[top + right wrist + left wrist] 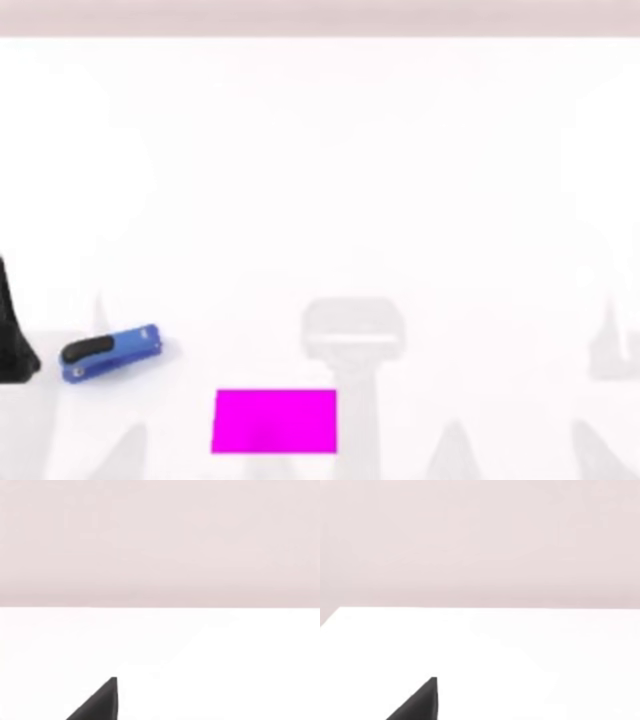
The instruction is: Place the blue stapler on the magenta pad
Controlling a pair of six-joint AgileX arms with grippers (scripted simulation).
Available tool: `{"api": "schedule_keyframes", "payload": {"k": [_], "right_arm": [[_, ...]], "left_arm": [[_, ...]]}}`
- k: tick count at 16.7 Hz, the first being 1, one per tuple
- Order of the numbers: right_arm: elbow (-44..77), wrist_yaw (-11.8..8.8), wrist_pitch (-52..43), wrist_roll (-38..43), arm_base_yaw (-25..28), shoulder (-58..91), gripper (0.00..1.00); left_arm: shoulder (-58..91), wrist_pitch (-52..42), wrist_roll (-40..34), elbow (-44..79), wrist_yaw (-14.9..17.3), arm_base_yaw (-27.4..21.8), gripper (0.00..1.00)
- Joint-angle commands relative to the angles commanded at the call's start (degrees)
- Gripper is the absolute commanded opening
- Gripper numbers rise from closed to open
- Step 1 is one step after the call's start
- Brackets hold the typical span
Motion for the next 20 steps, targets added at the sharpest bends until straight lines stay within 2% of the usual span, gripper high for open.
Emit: {"api": "schedule_keyframes", "payload": {"k": [4, 7, 20], "right_arm": [[0.00, 0.00, 0.00, 0.00, 0.00, 0.00, 1.00], [0.00, 0.00, 0.00, 0.00, 0.00, 0.00, 1.00], [0.00, 0.00, 0.00, 0.00, 0.00, 0.00, 1.00]], "left_arm": [[1.86, -1.61, 1.34, 1.80, 0.10, -0.47, 1.00], [9.19, -7.41, 6.21, 8.26, 0.20, -1.90, 1.00], [74.06, -50.67, 42.11, 52.87, -0.38, -11.52, 1.00]]}}
